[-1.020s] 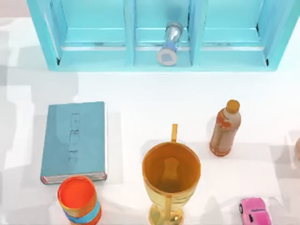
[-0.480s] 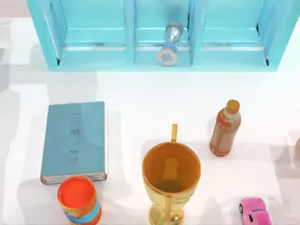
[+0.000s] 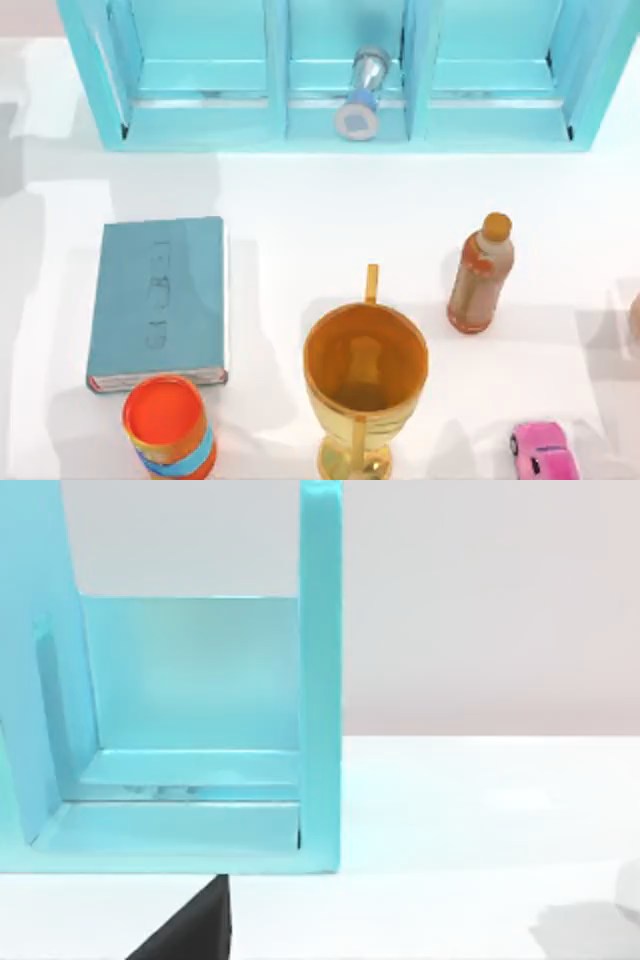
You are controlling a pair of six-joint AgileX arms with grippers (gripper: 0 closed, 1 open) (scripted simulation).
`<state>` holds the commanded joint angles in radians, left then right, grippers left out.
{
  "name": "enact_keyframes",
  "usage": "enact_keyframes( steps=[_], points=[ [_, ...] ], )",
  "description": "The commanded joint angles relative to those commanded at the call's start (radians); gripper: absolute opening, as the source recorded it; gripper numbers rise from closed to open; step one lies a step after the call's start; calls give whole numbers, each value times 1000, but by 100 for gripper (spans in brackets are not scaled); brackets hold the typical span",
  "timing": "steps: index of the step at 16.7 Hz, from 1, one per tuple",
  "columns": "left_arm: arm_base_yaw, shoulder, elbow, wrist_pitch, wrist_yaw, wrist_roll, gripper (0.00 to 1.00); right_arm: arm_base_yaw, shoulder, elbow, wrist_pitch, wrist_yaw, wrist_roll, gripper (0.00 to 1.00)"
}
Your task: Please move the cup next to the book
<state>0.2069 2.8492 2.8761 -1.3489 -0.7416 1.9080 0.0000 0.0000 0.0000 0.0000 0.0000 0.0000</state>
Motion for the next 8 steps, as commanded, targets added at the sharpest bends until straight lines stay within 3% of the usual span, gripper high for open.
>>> enact_keyframes(
  steps=[4,8],
  points=[
    [-43,-122,-159,-1,70,-172,0,0,0,0,0,0,0,100],
    [-104,-332,-434,1,194,-507,0,0,0,0,0,0,0,100]
  ],
)
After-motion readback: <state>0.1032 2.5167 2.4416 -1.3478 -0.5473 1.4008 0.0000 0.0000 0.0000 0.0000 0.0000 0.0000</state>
